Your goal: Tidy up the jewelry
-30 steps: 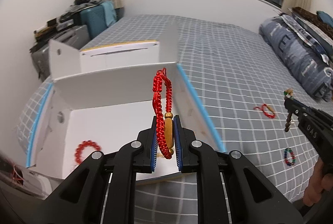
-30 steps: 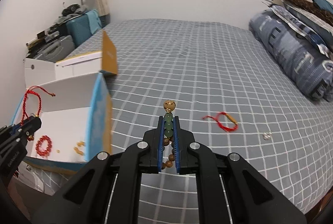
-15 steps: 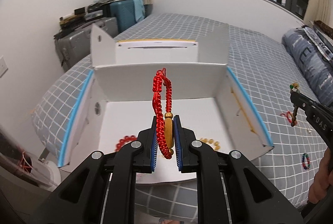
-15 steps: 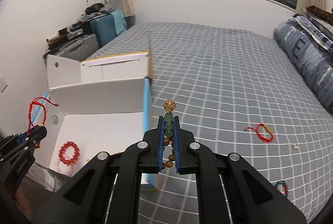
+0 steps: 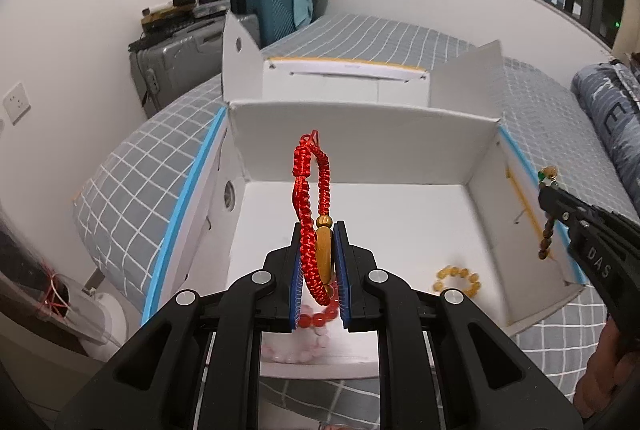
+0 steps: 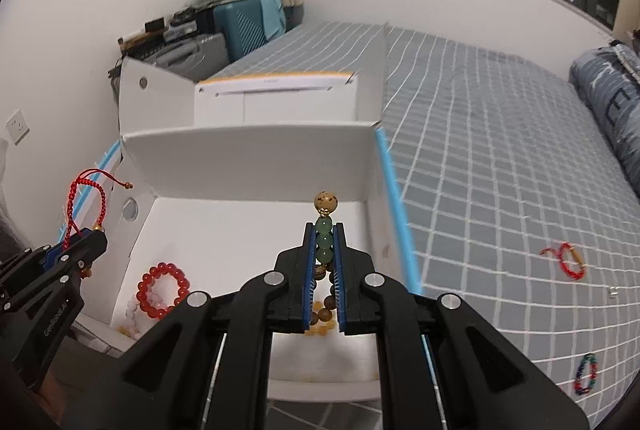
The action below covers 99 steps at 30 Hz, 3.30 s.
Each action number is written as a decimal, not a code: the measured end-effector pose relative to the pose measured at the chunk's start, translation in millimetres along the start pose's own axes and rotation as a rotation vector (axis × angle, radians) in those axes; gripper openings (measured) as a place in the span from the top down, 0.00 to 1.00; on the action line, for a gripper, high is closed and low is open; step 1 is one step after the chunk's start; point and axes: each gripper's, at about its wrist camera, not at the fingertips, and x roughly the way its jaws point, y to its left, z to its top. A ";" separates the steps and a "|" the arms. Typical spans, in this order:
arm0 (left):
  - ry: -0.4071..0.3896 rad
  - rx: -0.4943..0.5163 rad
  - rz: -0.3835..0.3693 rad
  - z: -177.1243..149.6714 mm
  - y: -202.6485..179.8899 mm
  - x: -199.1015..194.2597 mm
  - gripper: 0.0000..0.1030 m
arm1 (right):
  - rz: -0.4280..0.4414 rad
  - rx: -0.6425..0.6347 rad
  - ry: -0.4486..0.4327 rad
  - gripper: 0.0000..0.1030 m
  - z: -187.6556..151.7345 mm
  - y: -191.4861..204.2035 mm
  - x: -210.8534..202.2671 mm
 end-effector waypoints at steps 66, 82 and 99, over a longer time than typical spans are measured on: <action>-0.075 0.094 -0.134 2.1 -118.0 -43.1 0.05 | -0.172 0.137 -0.094 0.09 -11.9 -138.6 -100.2; 0.016 0.281 -0.283 -45.3 -283.5 -45.2 0.06 | -0.322 0.244 0.026 0.09 -46.6 -307.7 -103.6; 0.167 0.386 -0.334 -117.3 -406.0 0.3 0.06 | -0.271 0.278 0.210 0.19 -100.6 -426.4 -29.5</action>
